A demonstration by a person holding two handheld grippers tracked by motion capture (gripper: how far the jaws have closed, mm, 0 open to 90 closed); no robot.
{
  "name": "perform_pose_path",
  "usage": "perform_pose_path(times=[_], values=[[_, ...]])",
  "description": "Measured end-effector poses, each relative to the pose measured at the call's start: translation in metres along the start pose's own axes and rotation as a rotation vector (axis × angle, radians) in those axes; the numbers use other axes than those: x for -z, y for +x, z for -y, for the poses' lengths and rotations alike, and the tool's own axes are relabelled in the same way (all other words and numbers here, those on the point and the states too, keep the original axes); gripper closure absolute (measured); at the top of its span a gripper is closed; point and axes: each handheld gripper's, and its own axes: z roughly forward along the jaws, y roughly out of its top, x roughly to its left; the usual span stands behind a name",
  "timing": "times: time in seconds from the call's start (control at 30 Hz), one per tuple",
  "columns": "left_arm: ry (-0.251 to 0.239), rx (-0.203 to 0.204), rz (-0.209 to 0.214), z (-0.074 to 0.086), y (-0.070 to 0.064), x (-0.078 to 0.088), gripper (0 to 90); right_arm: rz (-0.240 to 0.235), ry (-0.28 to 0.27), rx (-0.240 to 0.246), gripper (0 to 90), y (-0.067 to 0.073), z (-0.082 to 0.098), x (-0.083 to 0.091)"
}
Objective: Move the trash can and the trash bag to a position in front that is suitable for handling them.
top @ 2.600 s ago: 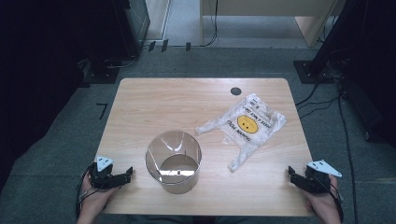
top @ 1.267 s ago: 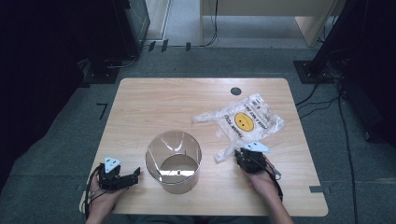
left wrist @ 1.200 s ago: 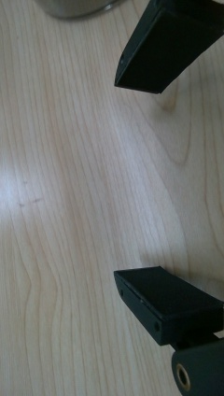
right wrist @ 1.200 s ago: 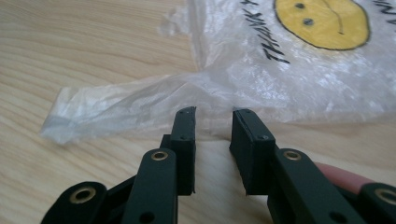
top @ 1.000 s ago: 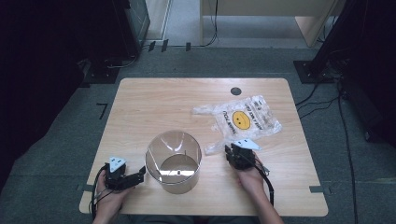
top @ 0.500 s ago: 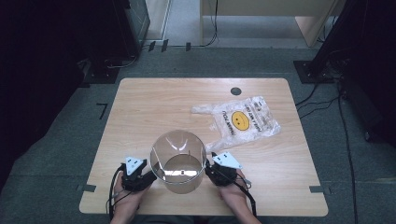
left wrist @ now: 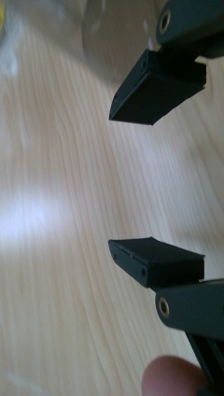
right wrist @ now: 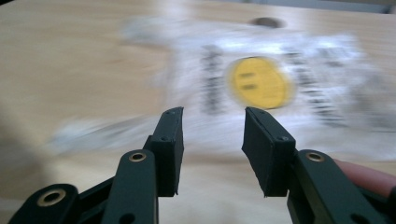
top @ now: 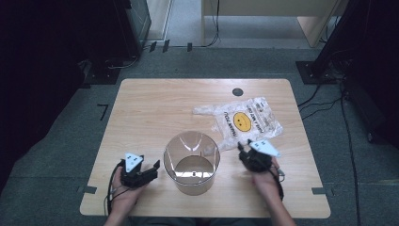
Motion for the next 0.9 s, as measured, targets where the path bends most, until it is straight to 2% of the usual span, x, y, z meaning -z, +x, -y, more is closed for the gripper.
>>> perform_pose_path(times=[0.03, 0.07, 0.1, 0.17, 0.2, 0.23, 0.27, 0.3, 0.33, 0.4, 0.5, 0.57, 0.67, 0.83, 0.87, 0.9], values=[[0.0, 0.0, 0.0, 0.0, 0.0, 0.0, 28.2, 0.0, 0.0, 0.0, 58.6, 0.0, 0.0, 0.0], [0.013, 0.008, -0.033, 0.005, 0.013, -0.001, 27.4, 0.081, -0.002, -0.001, 56.7, -0.023, -0.006, -0.007], [0.013, 0.008, -0.033, 0.005, 0.013, -0.001, 26.3, 0.081, -0.002, -0.001, 56.7, -0.023, -0.006, -0.007], [0.026, 0.009, -0.045, 0.01, 0.023, -0.002, 25.4, 0.182, 0.012, 0.014, 55.1, -0.046, -0.011, -0.015], [0.05, 0.044, -0.04, 0.011, 0.03, -0.002, 24.2, 0.274, 0.029, -0.023, 57.8, -0.07, -0.014, -0.024], [0.05, 0.044, -0.04, 0.011, 0.03, -0.002, 23.8, 0.274, 0.029, -0.023, 57.8, -0.07, -0.014, -0.024], [0.043, 0.06, -0.039, 0.011, 0.033, -0.001, 23.8, 0.298, 0.04, -0.067, 60.8, -0.082, -0.015, -0.028], [0.05, 0.069, -0.054, 0.011, 0.037, -0.002, 23.8, 0.322, 0.056, -0.138, 64.0, -0.102, -0.014, -0.036], [0.05, 0.069, -0.054, 0.011, 0.037, -0.002, 23.8, 0.322, 0.056, -0.138, 64.0, -0.102, -0.014, -0.036], [0.053, 0.072, -0.058, 0.011, 0.038, -0.001, 23.7, 0.341, 0.077, -0.177, 66.9, -0.115, -0.013, -0.043], [0.067, 0.035, -0.087, 0.012, 0.034, -0.002, 23.7, 0.339, 0.086, -0.219, 70.7, -0.128, -0.012, -0.05], [0.084, -0.003, -0.106, 0.012, 0.029, -0.003, 21.3, 0.327, 0.125, -0.237, 73.8, -0.136, -0.01, -0.057], [0.086, -0.007, -0.104, 0.012, 0.028, -0.003, 21.0, 0.306, 0.15, -0.24, 75.7, -0.137, -0.007, -0.061], [0.088, -0.009, -0.101, 0.012, 0.028, -0.003, 20.4, 0.287, 0.179, -0.173, 90.0, -0.131, -0.006, -0.064], [0.088, -0.009, -0.101, 0.012, 0.028, -0.003, 20.4, 0.292, 0.186, -0.16, 90.0, -0.129, -0.006, -0.064], [0.088, -0.009, -0.1, 0.012, 0.028, -0.003, 20.1, 0.278, 0.189, -0.14, 90.0, -0.127, -0.005, -0.063]])
